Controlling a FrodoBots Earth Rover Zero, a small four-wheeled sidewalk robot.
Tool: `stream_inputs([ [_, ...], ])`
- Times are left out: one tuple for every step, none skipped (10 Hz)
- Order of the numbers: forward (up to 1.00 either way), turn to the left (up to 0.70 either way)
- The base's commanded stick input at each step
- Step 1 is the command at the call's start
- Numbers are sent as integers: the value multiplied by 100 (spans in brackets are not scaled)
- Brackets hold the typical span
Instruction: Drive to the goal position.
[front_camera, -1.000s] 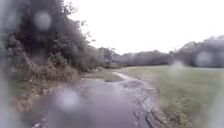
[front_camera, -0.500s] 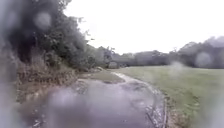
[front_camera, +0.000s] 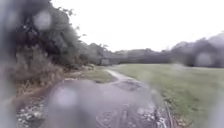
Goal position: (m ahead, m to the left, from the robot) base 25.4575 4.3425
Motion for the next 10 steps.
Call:
stream_inputs([
  [85, -34],
  [85, -34],
  [85, -34],
  [85, -34],
  [85, -34],
  [85, -34],
  [85, -34],
  [85, -34],
  [85, -34],
  [85, -34],
])
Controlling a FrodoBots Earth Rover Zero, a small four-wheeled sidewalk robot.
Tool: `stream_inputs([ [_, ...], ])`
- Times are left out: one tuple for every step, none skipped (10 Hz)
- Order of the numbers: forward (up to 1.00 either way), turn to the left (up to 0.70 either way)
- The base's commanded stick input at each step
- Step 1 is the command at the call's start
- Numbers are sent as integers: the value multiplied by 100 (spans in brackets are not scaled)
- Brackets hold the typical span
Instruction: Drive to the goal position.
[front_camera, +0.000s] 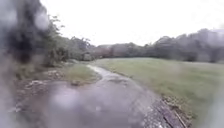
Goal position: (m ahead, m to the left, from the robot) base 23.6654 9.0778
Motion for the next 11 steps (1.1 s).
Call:
stream_inputs([
  [85, -34],
  [85, -33],
  [85, -31],
  [85, -28],
  [85, -16],
  [85, -8],
  [85, 10],
  [85, 33],
  [85, 34],
  [85, 34],
  [85, 34],
])
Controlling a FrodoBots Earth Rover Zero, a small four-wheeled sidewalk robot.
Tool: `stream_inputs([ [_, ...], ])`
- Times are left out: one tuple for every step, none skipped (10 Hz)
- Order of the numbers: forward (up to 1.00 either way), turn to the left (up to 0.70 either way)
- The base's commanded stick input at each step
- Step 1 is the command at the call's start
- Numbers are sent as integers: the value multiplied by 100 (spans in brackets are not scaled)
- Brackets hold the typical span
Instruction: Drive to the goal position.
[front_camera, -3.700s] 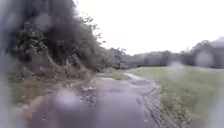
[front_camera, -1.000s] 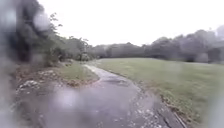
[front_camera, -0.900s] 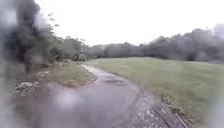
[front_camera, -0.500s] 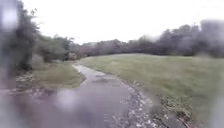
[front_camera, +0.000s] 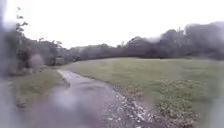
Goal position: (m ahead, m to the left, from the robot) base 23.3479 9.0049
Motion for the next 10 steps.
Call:
stream_inputs([
  [85, 34],
  [85, 34],
  [85, 34],
  [85, 34],
  [85, 30],
  [85, 18],
  [85, 0],
  [85, 0],
  [85, 0],
  [85, 0],
])
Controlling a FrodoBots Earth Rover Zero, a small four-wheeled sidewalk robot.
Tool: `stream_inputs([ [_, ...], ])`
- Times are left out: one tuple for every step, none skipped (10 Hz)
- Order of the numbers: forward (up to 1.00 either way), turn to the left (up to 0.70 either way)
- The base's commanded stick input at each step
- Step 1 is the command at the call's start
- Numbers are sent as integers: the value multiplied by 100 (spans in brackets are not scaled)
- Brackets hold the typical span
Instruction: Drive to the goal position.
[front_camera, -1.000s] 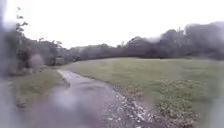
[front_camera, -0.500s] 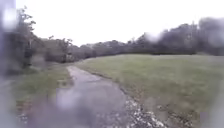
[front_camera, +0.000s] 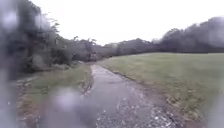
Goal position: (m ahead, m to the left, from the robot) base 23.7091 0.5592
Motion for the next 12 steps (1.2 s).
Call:
stream_inputs([
  [85, 0],
  [85, 0],
  [85, 0],
  [85, 0],
  [85, 0],
  [85, 0],
  [85, 0],
  [85, 0],
  [85, 0],
  [85, 0],
  [85, 0],
  [85, 0],
])
